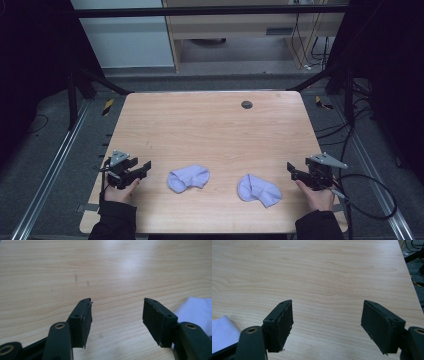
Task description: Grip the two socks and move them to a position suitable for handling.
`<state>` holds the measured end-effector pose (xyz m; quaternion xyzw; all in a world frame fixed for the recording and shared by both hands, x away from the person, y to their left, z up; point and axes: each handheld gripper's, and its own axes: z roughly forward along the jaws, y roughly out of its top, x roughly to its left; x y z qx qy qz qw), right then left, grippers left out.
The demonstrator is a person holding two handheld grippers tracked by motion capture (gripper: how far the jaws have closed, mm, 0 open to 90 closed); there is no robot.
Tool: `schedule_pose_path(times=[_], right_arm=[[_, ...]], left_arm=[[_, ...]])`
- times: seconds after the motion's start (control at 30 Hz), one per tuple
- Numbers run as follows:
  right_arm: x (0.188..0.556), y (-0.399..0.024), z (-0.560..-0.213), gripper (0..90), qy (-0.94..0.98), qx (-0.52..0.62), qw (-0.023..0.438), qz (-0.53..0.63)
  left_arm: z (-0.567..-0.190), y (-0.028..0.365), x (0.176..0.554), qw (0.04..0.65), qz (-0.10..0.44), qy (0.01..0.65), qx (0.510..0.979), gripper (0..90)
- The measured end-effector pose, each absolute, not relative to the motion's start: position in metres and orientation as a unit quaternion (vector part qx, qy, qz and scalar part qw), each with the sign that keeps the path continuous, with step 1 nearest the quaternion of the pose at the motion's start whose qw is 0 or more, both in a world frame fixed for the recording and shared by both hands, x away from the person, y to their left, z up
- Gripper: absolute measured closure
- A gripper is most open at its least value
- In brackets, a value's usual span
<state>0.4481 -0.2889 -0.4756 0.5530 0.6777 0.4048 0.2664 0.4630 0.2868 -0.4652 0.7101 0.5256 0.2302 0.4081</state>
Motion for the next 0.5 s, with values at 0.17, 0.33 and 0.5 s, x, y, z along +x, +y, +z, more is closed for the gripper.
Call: schedule_pose_path(times=[0.17,0.33,0.5], right_arm=[[0.445,-0.287,-0.471,26.9,0.684,0.543,0.288,0.394],[0.442,-0.281,-0.467,28.6,0.69,0.534,0.295,0.389],[0.44,-0.275,-0.461,29.7,0.69,0.529,0.298,0.393]], left_arm=[[-0.46,0.27,0.457,0.415,0.229,0.509,0.719,38.5],[-0.454,0.258,0.454,0.424,0.23,0.489,0.727,37.0],[-0.452,0.244,0.45,0.43,0.225,0.475,0.734,35.3]])
